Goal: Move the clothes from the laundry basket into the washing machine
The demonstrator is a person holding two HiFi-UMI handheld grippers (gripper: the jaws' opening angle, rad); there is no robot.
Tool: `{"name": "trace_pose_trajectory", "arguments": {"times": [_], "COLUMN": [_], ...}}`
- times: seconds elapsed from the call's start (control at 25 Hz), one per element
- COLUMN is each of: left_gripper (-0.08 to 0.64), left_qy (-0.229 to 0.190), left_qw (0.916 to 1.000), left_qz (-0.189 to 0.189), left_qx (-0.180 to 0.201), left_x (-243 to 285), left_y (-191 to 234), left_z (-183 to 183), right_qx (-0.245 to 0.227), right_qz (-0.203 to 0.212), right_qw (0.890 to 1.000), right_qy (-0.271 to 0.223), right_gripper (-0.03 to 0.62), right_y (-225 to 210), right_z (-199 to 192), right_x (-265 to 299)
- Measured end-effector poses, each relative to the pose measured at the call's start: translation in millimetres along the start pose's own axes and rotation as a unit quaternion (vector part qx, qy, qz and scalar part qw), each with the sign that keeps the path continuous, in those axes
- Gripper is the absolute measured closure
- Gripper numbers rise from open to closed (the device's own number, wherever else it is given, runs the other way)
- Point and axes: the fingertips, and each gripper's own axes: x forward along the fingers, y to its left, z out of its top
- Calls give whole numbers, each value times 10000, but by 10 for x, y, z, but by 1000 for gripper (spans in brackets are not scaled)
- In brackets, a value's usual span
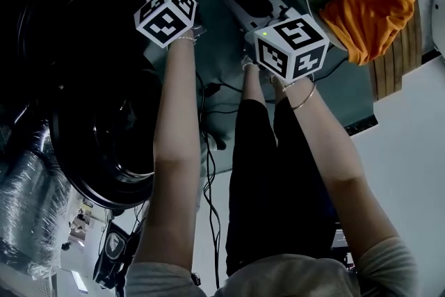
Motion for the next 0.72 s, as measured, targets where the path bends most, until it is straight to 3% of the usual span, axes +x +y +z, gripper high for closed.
{"name": "trace_pose_trajectory", "arguments": {"times": [0.12,0.24,0.32,0.4,0.56,0.72], "left_gripper": [256,265,375,523,537,540], "left_qy": [533,636,572,456,69,-645], "left_qw": [9981,9971,9974,9978,9993,9975], "left_qz": [150,208,331,458,336,279], "left_qx": [-283,-366,-273,-167,-147,108], "left_x": [164,307,341,330,220,28], "left_y": [-21,6,63,113,64,33], "left_z": [-354,-370,-293,-207,77,553], "right_qx": [49,26,48,152,219,203], "right_qz": [3,22,-12,-82,-96,-82], "right_qw": [10000,10000,10000,9998,9996,9996], "right_qy": [-15,-8,-27,-96,-155,-190], "right_gripper": [569,569,569,569,569,569], "right_y": [-35,-51,-91,-137,-142,-111], "right_z": [-27,-34,-16,8,46,106], "right_x": [13,52,64,48,28,22]}}
